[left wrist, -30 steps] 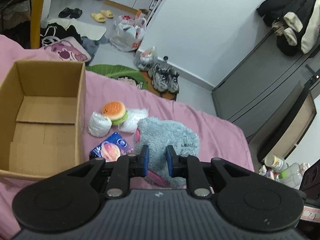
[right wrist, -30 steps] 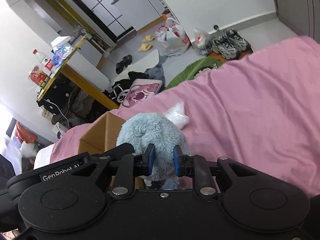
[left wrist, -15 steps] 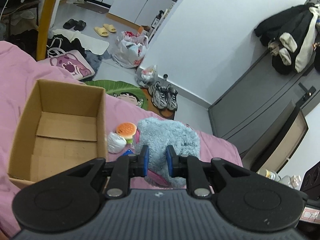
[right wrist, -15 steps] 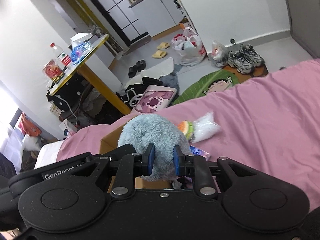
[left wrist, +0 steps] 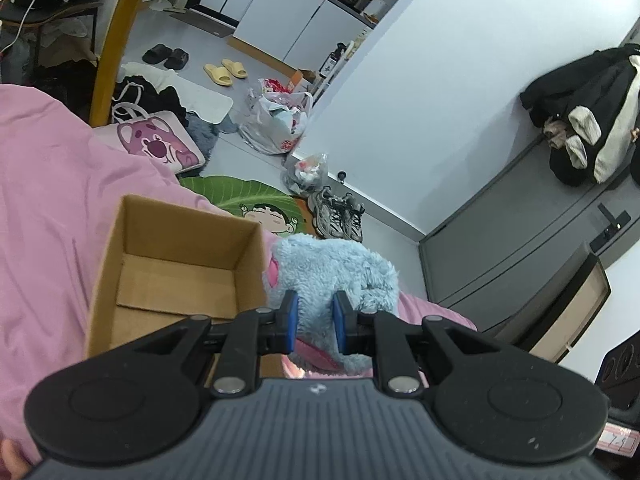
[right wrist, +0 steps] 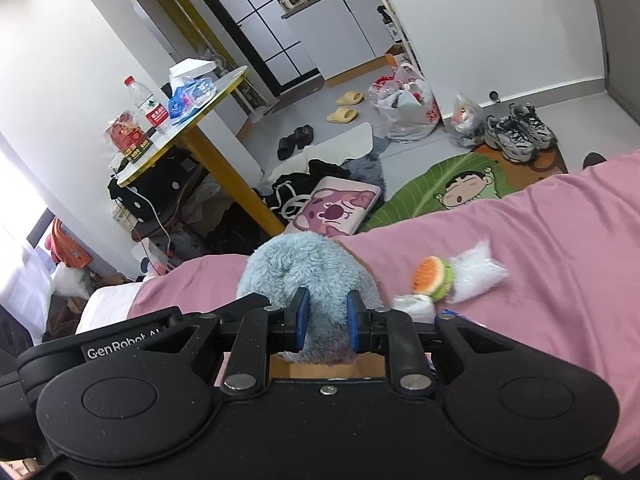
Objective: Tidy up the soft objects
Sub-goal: 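Lift the plush with the left tool and carry it over the box, then lower the plush into the box and open the left tool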
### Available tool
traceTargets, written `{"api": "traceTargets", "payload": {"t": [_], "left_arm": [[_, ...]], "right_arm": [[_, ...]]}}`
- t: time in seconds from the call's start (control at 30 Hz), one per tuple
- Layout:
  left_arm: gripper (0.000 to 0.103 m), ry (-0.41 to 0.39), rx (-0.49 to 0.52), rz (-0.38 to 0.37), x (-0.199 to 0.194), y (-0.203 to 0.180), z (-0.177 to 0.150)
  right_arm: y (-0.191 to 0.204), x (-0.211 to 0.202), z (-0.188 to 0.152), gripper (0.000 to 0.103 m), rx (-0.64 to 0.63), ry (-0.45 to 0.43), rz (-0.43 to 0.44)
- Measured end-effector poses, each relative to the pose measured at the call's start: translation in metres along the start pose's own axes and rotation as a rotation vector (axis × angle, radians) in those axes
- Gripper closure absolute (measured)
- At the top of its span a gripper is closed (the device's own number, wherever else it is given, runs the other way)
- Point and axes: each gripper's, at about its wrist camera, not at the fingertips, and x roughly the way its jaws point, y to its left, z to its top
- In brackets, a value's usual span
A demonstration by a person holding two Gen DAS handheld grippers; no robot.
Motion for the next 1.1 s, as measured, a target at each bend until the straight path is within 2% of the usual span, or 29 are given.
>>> {"api": "traceTargets", "payload": {"t": [0.27,0.43,0.87,1.1], "left_arm": [[0.086,-0.019,-0.049,0.002,-0.005,0.032,0.018],[0.086,-0.025,-0.074,0.031,-0.001,0.048,0.023],[0.086,0.025,-0.212,0.068,0.026,0.094,0.031],[0.086,0.057,-0.243,0.109,0.041,0.107,0.029]], "right_arm": [[0.023,0.020,0.002,0.083,-0.033,0.003,0.009],[0.032,0.038,-0.002,0.083,-0.046,0.027,0.009],[0.035,0.086,-0.008,0.083,-0.037,0.105,-0.004],[0.034,0.106,-0.012,0.083,-0.051,0.144,-0.024]]}}
